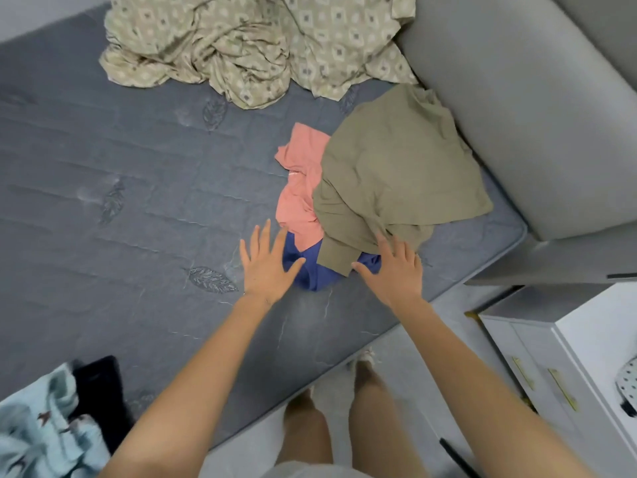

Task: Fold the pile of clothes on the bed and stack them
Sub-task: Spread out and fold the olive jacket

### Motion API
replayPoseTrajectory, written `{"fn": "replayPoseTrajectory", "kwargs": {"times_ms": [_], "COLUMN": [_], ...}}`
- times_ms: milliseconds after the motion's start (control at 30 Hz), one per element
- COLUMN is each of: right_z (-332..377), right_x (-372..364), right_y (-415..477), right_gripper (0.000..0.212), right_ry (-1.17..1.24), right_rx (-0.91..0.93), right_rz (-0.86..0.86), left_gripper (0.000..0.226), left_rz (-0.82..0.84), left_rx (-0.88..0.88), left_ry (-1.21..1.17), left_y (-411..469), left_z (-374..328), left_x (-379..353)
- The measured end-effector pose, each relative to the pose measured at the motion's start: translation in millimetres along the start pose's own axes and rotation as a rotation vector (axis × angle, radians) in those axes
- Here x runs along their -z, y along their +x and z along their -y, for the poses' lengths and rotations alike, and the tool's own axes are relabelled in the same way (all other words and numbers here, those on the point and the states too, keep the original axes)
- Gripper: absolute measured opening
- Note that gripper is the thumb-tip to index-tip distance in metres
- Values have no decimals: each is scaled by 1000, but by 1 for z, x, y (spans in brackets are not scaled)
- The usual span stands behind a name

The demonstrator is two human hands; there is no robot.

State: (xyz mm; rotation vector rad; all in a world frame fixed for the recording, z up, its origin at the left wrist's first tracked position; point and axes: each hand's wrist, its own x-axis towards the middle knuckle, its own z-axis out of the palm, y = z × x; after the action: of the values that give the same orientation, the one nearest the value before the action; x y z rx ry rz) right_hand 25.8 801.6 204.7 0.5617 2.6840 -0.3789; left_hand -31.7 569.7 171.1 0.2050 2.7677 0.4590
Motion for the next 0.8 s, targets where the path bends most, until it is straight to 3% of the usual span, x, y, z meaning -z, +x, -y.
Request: {"fn": "replayPoseTrajectory", "kwargs": {"times_ms": [433,600,800], "right_z": [-74,-93,-103], "right_x": [-44,-68,-100], "right_y": [211,267,305], "right_gripper": [97,109,123], "right_ry": [16,11,-8], "right_rx": [59,91,45], "right_rz": [185,164,158], "left_gripper": [75,85,84], "left_rz": [80,-21,-123], "left_rx": [52,46,192], "left_ry": [-127,-118,-20], "left_y": [178,228,255], "left_z": [-84,-96,-107], "left_x": [-123,-166,-188]}}
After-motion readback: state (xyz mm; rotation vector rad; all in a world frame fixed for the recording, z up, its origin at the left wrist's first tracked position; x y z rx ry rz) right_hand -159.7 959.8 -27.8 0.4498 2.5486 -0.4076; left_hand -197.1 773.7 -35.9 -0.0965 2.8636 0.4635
